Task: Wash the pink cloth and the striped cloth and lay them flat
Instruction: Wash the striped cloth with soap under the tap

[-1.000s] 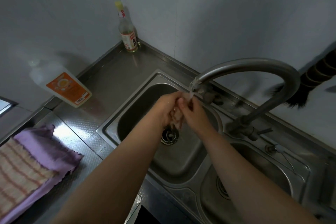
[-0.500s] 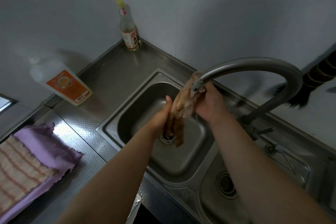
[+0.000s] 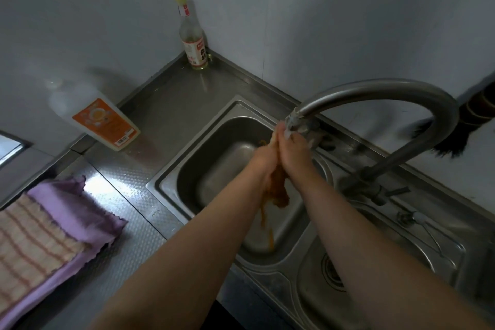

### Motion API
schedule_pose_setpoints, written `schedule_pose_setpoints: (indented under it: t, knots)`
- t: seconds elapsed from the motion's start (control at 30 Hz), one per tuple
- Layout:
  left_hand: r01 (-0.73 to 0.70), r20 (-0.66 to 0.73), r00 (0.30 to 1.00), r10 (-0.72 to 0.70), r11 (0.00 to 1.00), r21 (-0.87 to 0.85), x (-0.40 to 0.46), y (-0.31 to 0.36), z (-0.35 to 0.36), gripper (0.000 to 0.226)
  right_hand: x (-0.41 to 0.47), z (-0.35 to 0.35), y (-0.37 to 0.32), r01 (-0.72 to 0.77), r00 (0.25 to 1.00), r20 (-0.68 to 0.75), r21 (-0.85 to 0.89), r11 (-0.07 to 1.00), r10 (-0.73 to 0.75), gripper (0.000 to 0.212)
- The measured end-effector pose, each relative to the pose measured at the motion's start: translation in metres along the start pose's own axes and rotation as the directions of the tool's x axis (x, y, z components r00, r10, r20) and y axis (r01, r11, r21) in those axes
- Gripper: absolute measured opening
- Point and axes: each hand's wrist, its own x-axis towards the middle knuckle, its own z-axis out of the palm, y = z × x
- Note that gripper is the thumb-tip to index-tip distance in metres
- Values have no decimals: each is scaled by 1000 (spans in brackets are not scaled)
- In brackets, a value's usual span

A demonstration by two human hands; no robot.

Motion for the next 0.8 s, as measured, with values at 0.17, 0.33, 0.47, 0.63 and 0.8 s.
schedule_pose_setpoints:
  t: [0.17, 0.33, 0.47, 0.63, 0.8]
  knots:
    - [6, 8, 1000, -6, 1000, 19, -2, -12, -1, 54, 36, -2, -1, -125, 977, -169, 28, 992, 128, 30]
    - [-14, 64, 998, 10, 998, 65, -6, 1, -19, 44, 55, -20, 13, -83, 986, -157, -145, 986, 60, 23]
    - [-42, 45, 998, 47, 995, -91, 2, 21, -46, 23, 50, -39, 19, -92, 996, -53, -357, 929, 78, 42]
    - [-12, 17, 1000, 15, 990, -142, 9, 18, -49, 25, 35, -41, 17, -309, 947, 130, 103, 946, 295, 34]
    - [16, -120, 991, -57, 950, -312, 12, 10, -30, 31, 11, -6, 11, -98, 986, 167, 425, 900, 29, 17]
